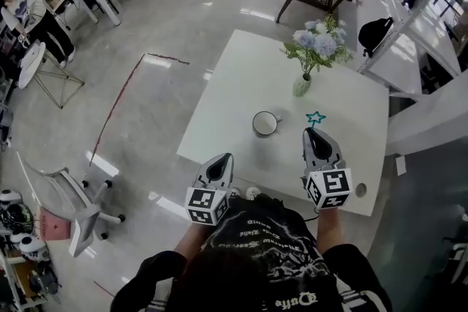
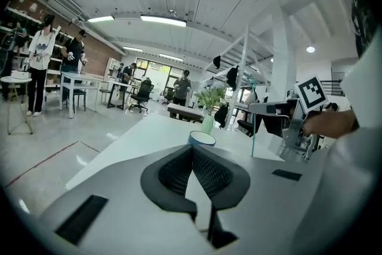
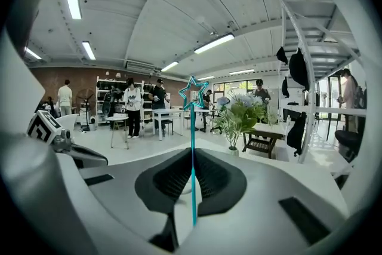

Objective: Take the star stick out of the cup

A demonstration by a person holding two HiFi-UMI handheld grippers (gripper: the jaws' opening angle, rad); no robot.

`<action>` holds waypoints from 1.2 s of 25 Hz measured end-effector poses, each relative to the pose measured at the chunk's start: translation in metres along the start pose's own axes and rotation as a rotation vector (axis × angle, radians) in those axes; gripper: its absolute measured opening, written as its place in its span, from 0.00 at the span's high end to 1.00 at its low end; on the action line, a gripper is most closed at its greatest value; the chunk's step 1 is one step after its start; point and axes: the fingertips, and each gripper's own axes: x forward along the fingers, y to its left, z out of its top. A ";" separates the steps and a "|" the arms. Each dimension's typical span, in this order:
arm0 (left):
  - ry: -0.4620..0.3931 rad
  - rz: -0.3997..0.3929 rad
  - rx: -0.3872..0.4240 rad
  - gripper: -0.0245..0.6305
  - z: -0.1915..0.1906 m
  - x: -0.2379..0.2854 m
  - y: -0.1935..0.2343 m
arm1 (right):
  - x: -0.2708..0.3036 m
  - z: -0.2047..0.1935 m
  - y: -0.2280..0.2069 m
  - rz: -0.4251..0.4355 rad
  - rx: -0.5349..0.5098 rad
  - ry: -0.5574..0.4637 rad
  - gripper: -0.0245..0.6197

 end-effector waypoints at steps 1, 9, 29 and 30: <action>0.000 -0.005 0.002 0.93 0.000 0.001 -0.002 | -0.003 -0.005 -0.001 -0.003 0.009 0.006 0.93; -0.008 -0.022 0.032 0.93 0.003 0.004 -0.014 | -0.023 -0.037 -0.003 -0.019 0.063 0.041 0.92; -0.005 0.017 0.023 0.93 0.002 0.005 -0.012 | -0.029 -0.068 0.000 0.006 0.096 0.097 0.93; -0.006 0.018 0.022 0.93 0.002 0.005 -0.012 | -0.030 -0.069 -0.001 0.005 0.096 0.097 0.93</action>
